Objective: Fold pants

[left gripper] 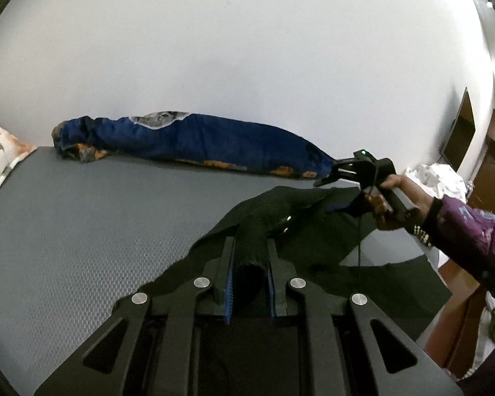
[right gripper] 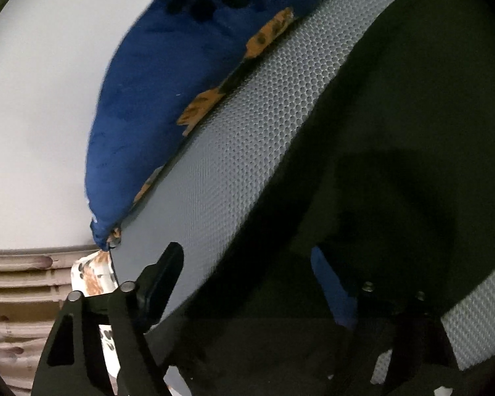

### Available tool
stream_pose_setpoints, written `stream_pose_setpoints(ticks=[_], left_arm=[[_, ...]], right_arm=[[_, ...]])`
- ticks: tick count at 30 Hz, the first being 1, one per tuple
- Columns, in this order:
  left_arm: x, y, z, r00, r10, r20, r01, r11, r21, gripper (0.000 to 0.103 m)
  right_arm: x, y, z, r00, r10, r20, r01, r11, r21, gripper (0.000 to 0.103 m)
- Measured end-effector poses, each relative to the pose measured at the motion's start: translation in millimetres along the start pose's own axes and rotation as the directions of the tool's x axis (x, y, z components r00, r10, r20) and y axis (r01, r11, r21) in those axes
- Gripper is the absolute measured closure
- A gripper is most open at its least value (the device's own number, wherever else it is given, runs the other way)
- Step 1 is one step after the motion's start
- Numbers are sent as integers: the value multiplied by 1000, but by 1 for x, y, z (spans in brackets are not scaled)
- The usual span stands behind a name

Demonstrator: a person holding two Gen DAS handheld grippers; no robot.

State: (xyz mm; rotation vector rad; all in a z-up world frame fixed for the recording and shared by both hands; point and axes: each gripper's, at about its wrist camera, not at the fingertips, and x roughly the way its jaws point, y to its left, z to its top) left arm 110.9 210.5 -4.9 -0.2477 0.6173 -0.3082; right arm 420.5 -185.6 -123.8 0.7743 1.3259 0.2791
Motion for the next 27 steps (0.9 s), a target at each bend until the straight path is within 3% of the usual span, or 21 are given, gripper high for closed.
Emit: stream_pose_setpoints(ticks=[1,2,5,13,22,27], left_arm=[[-1,-1,-1,1000,2,-2,-2,1000,-4,87],[-1,1,-2,1000,4,-5,-4,1000,-10,87],[-5,5,-4,1000,15,-7,-16,999,-29,87],[-24,18,-15,999,30,-41,-33,996,-80,86],[-45,16,-52,986,83,-142,-92,994,-64,84],[-45,19,-78,970,115,-214,-132,989,-67,83]], right_arm=[[3,2,-1,999,-30,-22,30,999,-24,93],[3,5,-4,999,-48,-25,47,998,-48,96],[-16,16,-28,994,-95,48,102,983,-153,97],[-77,-25,-122,995,28,91,-19,995,-96,97],[-91,-86,-226,989,78,123,-76,997,-25,97],[-84,-108,-256,990,74,122,-73,997,-13,97]])
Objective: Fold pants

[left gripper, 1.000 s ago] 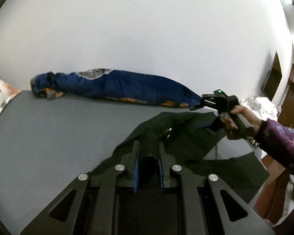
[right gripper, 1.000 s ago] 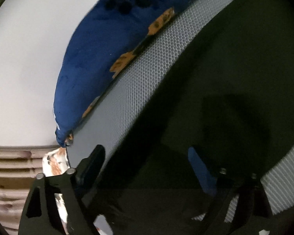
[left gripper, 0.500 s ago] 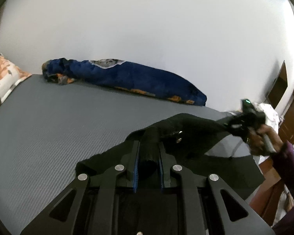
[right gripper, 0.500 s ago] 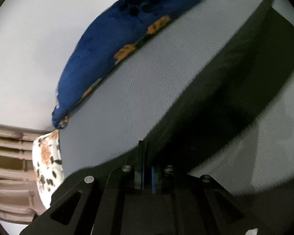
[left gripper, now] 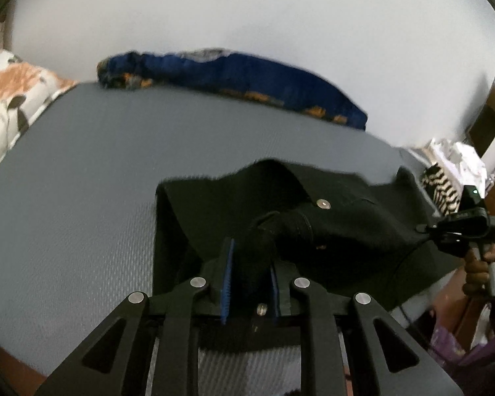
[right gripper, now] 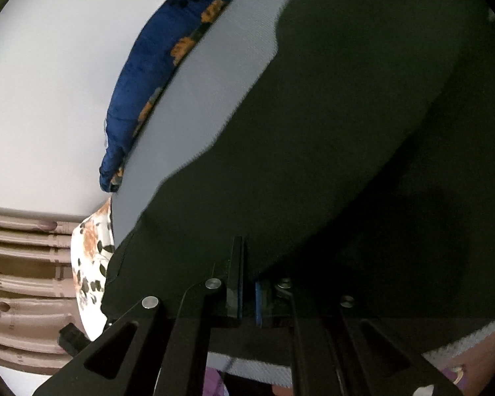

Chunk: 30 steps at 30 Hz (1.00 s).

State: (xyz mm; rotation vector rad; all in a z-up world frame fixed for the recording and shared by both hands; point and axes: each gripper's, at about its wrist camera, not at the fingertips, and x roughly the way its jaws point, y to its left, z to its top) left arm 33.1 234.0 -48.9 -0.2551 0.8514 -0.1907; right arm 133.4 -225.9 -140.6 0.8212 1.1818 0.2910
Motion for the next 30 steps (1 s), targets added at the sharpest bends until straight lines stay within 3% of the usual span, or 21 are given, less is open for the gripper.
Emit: stream_pose_setpoints(ticks=[9,12,13,15,17,19,21,23,25,27,30], left_arm=[[15,-1,-41,995,72,-69,-69,996,50,78],[20,-2,-48,984,145,-107,-134,986,102,59],[19,-1,-49,976,181,-119,-169,980,104,46],[13,4,-52,964,233,-131,-221,970,99,40],[2,8,-52,956,263,-128,-253,964,88,40],[-10,3,-46,952,284,-117,-277,958,77,40],[-20,-13,-36,958,278,-73,-270,957,104,40],[-24,-46,-21,973,232,-17,-225,957,181,40],[-18,-88,-7,991,136,0,-132,961,243,32],[-6,-125,3,999,51,11,-52,959,278,26],[18,-179,13,986,-154,-56,164,929,332,26]], right_arm=[[6,-34,-32,1000,-12,-18,13,999,31,97],[9,-44,-32,1000,16,-21,-15,999,50,95],[9,-49,-31,998,56,-18,-54,996,76,94],[10,-57,-29,991,129,-17,-127,985,115,92],[6,-70,-28,974,226,24,-227,958,173,87],[2,-88,-25,931,352,93,-364,897,250,74],[-4,-103,-20,895,415,161,-445,845,298,65],[-9,-112,-13,877,439,195,-480,820,311,64],[-17,-122,-3,857,452,248,-513,795,322,63],[-28,-130,9,849,438,296,-519,797,309,63],[-38,-143,31,845,417,334,-514,804,298,63]])
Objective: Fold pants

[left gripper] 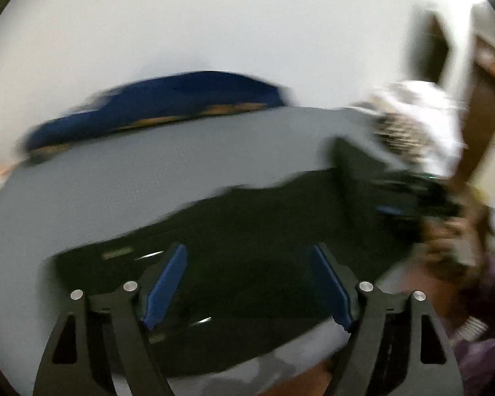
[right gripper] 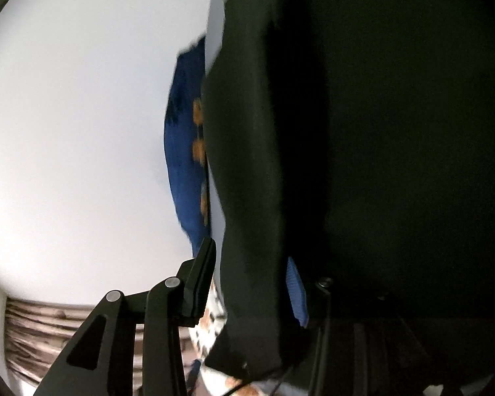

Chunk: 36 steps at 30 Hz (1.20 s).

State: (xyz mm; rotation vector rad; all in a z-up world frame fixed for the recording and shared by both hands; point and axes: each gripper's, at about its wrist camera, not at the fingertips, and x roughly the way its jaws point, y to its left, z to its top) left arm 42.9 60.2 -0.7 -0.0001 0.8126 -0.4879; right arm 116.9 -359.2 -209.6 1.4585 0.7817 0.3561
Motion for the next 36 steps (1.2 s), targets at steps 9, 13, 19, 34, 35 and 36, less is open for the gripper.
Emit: stream_pose_setpoints(ticks=[9,13,19,34,35,36], left_arm=[[83,-82,17,946,-296,-135,297,955,-10,26],[108,-100,13,937,-303,-174,304,953,-19,26],[139,-112,0,956,-219,-197,234,971,52,26],[167,-106,-17,960,-149,-235,168,984,61,87],[165,-107,-17,960,-152,-234,172,983,67,87],[161,-108,-17,960,-159,-233,180,981,74,87]], right_arm=[[-10,7,87,998,-9,61,11,1000,-29,66],[-8,14,111,998,-26,60,29,999,-43,71],[-13,39,111,998,-45,48,54,978,-204,93],[-58,44,115,983,-58,177,95,973,-211,97],[-65,48,110,981,-46,188,88,971,-221,97],[-74,53,104,979,-37,201,84,969,-231,97]])
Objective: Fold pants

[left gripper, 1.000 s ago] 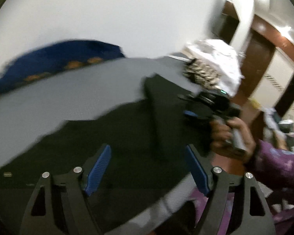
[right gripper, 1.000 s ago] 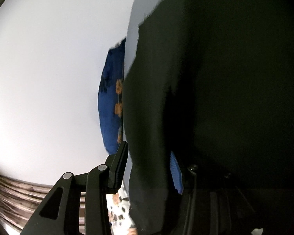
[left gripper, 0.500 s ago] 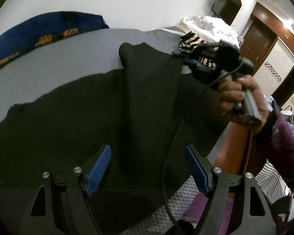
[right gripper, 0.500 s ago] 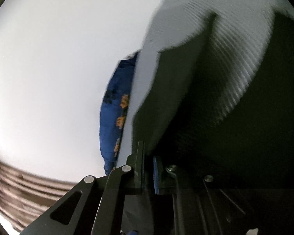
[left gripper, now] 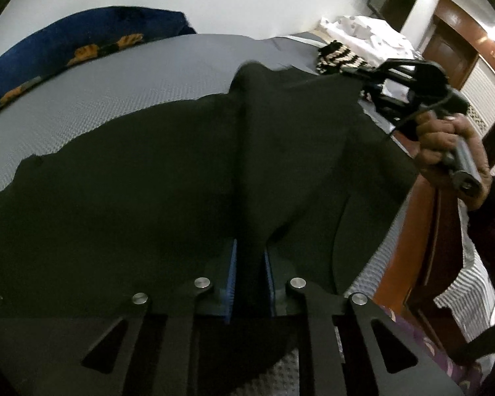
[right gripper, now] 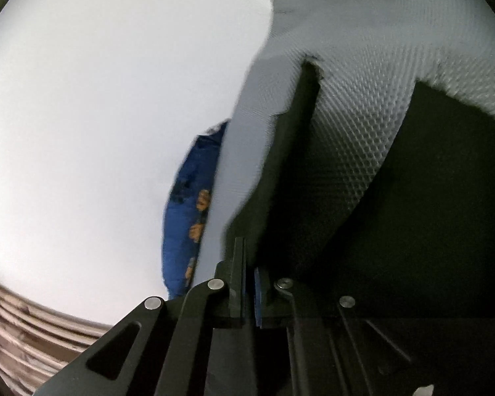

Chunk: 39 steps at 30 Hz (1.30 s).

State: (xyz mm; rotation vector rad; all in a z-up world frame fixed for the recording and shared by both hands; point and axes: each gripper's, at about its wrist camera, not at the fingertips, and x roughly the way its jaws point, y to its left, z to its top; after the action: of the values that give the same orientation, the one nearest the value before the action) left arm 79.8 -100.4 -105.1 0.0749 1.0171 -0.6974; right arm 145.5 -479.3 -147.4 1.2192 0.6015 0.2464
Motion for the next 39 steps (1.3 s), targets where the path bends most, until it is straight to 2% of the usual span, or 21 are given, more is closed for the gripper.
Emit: stream_pose_setpoints(ticks=[3,6,9,12,16,23,25,26,28,30,32,34,39], left_arm=[[-13,-11,-3,1000,-13,18,12,998,60,87],[-20,-23,-11,1000,-11,13,10,992,122,88],[-18,-24,-21,999,-24,-20,27,992,123,88],[-14,-23,-29,998,-29,-50,35,992,120,88],[-15,-20,-32,998,-35,-57,41,992,118,88],[-14,-12,-32,996,-44,-80,52,994,101,88],[-14,-13,-33,995,-47,-83,56,992,109,88],[-15,-15,-32,996,-46,-83,56,991,122,87],[-15,-18,-32,995,-45,-88,57,988,142,88],[-15,-17,-32,995,-49,-91,63,987,151,87],[-14,-16,-32,994,-56,-93,69,986,149,87],[-14,-14,-31,994,-64,-93,77,988,137,87],[-15,-11,-32,993,-79,-86,89,989,118,87]], right_arm=[[-39,13,-8,999,3,43,-2,1000,-25,97],[-56,11,-16,998,-19,54,19,1000,-13,97],[-66,-1,-29,996,-55,66,55,998,6,97],[-77,-35,-44,992,-99,78,92,992,92,97],[-70,-65,-53,991,-113,77,98,978,183,97],[-50,-70,-46,980,-191,59,185,977,104,98],[-46,-89,-46,976,-210,53,202,970,136,98],[-50,-100,-47,982,-180,49,169,970,173,97],[-57,-119,-48,995,-96,26,85,960,265,94],[-59,-119,-50,998,-63,9,57,955,291,86],[-59,-111,-56,999,-41,-5,41,958,283,62],[-54,-102,-65,999,-18,-37,27,960,279,57],[-29,-90,-88,988,-7,-156,43,972,229,57]])
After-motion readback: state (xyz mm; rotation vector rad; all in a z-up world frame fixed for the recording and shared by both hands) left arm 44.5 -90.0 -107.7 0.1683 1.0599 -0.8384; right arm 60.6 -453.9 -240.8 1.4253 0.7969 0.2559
